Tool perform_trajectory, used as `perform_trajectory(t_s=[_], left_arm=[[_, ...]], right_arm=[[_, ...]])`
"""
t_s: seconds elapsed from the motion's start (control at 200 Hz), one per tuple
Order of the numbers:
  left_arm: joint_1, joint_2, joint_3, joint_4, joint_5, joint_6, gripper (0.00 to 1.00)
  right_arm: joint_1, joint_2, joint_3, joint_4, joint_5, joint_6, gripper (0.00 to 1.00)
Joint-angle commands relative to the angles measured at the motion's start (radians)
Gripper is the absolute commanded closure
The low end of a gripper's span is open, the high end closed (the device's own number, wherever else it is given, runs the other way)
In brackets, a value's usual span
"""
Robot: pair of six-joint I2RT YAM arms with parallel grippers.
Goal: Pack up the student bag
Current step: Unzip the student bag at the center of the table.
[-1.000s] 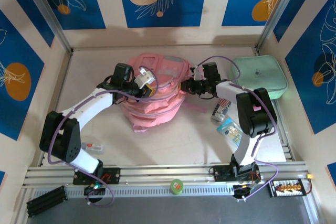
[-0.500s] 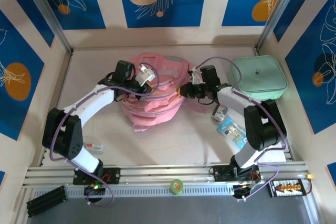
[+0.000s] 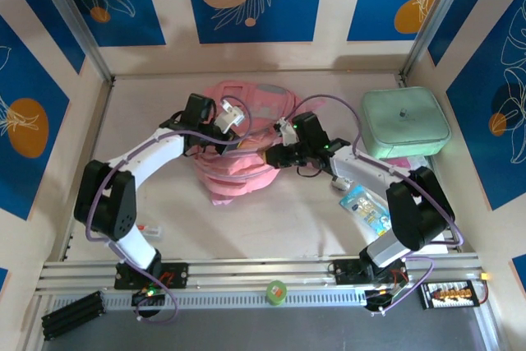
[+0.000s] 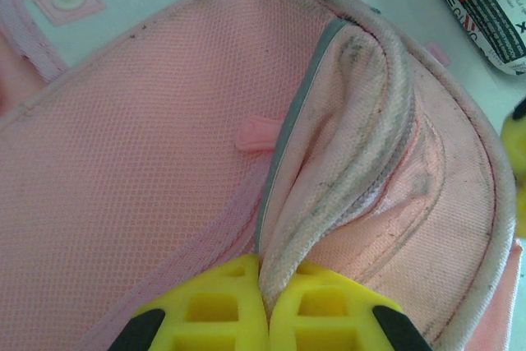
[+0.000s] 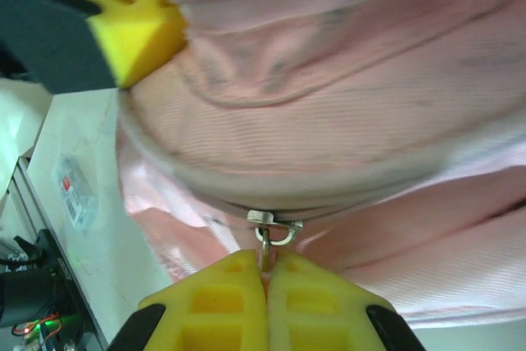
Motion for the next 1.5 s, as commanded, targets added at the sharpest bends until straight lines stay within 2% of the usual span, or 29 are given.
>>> perform_trajectory(t_s=[0.0, 0.13, 0.275, 0.455, 0.57, 0.71, 0.805, 0.945, 1.125, 1.29, 1.495], left_arm=[[0.005, 0.043, 0.062, 0.052, 0.011, -0.055, 0.97], [0.001, 0.075, 0.079, 0.067, 0.030, -0.076, 0.97], [-0.001, 0.096, 0.082, 0.095, 0.056, -0.110, 0.97], [-0.001, 0.095, 0.052, 0.172, 0.075, -0.156, 0.98], [-0.001, 0.071, 0.020, 0.212, 0.074, -0.163, 0.98], [-0.001, 0.036, -0.019, 0.246, 0.073, -0.165, 0.98], [-0.001, 0.012, -0.045, 0.277, 0.078, -0.163, 0.98], [-0.002, -0.026, -0.090, 0.349, 0.109, -0.166, 0.98], [-0.008, -0.043, -0.111, 0.385, 0.144, -0.142, 0.97], [-0.016, -0.041, -0.103, 0.366, 0.157, -0.128, 0.97], [-0.022, -0.029, -0.093, 0.334, 0.171, -0.108, 0.96]], right_arm=[[0.051, -0.005, 0.014, 0.004, -0.020, 0.013, 0.98], [0.106, 0.044, 0.023, 0.069, -0.012, 0.047, 0.98], [0.176, 0.096, 0.044, 0.083, 0.069, 0.056, 0.98], [0.190, 0.092, 0.015, 0.113, 0.138, 0.071, 0.95], [0.159, -0.013, -0.064, 0.171, 0.158, 0.121, 0.88], [0.086, -0.153, -0.135, 0.160, 0.126, 0.210, 0.63], [0.013, -0.217, -0.163, 0.143, 0.089, 0.352, 0.53], [-0.119, -0.244, -0.204, 0.244, -0.011, 0.606, 0.38], [-0.198, -0.158, -0.119, 0.248, -0.084, 0.747, 0.30], [-0.197, -0.011, 0.009, 0.205, -0.152, 0.783, 0.29], [-0.172, 0.107, 0.115, 0.171, -0.158, 0.821, 0.26]])
